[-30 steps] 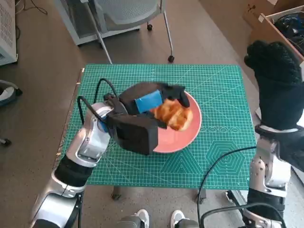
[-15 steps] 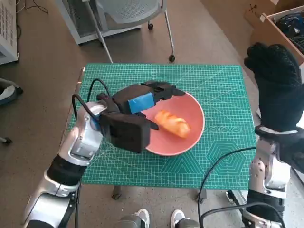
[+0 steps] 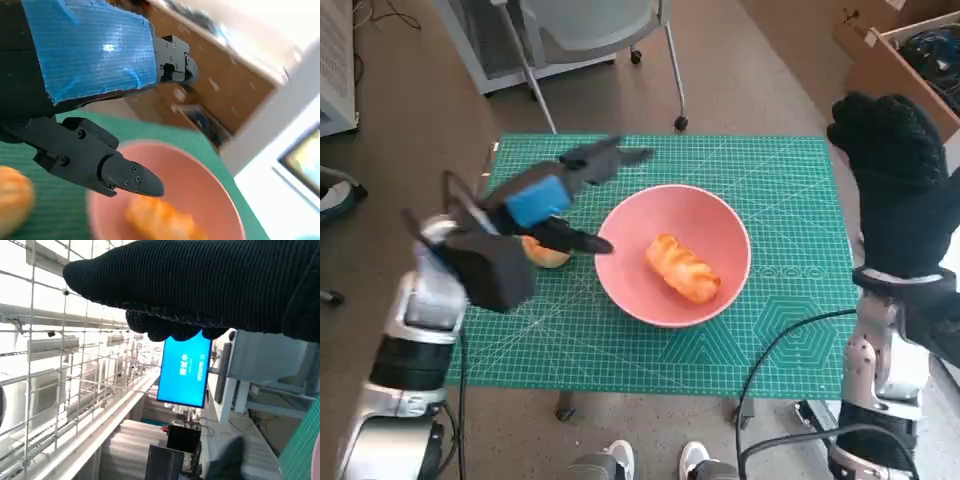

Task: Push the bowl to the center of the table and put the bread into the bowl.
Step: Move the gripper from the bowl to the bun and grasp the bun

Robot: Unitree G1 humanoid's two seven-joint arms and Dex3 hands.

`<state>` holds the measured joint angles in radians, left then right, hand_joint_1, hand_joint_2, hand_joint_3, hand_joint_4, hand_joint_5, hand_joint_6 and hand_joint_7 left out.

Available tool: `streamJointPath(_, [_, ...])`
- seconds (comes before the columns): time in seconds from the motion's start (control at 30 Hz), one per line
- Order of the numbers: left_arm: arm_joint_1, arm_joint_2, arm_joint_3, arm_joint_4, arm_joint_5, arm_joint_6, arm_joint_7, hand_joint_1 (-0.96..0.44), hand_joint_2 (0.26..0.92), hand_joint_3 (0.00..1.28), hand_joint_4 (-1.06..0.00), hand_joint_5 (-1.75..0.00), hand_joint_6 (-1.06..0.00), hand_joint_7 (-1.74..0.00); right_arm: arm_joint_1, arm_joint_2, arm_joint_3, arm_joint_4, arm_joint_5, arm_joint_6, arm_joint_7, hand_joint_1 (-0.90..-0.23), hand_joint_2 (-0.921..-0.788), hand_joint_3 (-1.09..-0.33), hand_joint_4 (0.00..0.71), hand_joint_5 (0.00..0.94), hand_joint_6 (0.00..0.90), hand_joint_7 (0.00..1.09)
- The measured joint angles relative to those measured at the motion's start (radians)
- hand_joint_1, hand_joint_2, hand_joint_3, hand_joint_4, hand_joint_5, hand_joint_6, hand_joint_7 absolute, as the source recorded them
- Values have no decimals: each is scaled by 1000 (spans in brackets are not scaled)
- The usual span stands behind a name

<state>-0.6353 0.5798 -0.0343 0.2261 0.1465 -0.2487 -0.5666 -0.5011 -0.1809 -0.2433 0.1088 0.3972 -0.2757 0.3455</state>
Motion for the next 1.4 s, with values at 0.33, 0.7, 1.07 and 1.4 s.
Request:
streamJointPath(0.33, [41,97,92,-107,12,144,21,-315,854,7,0,0,-21,-476,0,-2,5,0,2,18,5,-507,-921,-564,319,0,129,529])
streamJointPath(0.7, [63,135,41,-1,57,190,-4,-261,805,0,-9,0,-164,-206,-3,-6,5,16,25,24,35,-514,-921,-568,306,0,117,532])
streamJointPath(1.07, [39,130,-69,157,108,195,-64,-253,786,0,-3,0,-206,-101,-17,-6,7,36,33,27,54,-507,-921,-570,309,3,113,542])
streamJointPath(1.4, [-33,73,-174,357,188,195,-46,-200,782,0,-29,-8,-230,-61,-27,-8,6,41,40,37,67,-505,-921,-570,318,6,109,550])
